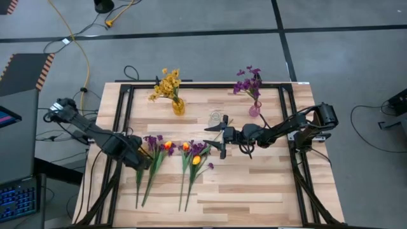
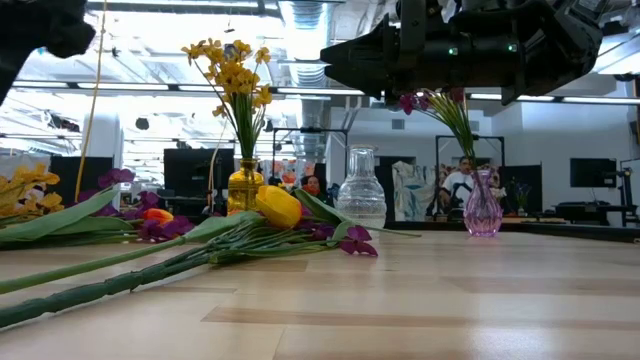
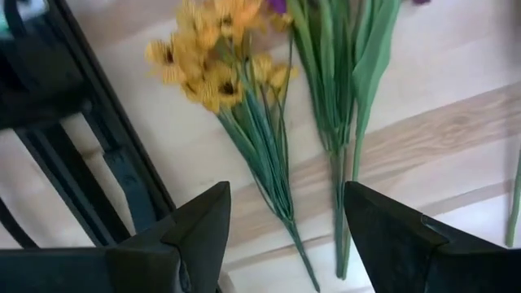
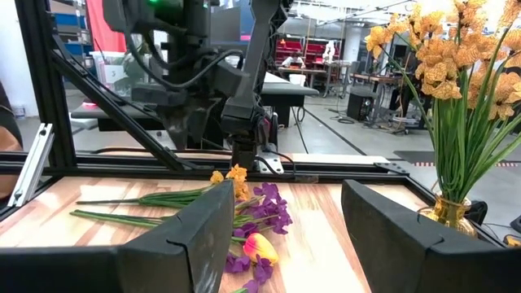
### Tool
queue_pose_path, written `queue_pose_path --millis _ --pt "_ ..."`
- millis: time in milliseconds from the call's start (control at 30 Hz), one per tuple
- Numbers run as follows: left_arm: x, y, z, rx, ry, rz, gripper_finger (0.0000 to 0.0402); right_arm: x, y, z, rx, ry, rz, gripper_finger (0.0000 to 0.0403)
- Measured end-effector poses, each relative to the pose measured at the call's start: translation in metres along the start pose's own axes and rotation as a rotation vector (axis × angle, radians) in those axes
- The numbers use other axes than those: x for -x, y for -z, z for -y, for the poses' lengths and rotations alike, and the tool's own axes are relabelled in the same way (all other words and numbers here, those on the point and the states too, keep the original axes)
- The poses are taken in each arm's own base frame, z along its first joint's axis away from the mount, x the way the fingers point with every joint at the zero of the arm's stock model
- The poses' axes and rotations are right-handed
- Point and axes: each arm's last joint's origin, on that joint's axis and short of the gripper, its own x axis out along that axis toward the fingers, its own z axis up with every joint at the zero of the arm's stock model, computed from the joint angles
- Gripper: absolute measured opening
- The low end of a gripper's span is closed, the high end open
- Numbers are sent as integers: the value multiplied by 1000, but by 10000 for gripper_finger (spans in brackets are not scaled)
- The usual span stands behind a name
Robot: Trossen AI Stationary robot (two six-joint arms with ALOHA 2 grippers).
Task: Sort flowers into vase by color
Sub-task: Put the yellow flowers into the yellow vase
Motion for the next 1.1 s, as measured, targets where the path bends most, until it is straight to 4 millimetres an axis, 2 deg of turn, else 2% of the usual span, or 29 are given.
queue_pose_path --millis 300,633,900,1100 --pt "-31 12 -1 72 51 -15 228 0 0 0 0 0 0 255" --pt "-65 16 -9 120 53 -54 228 0 0 0 0 0 0 255" --pt "-78 18 -11 132 18 -60 228 0 0 0 0 0 0 255" --pt "-91 20 -4 98 -34 -46 228 0 0 0 0 0 0 255"
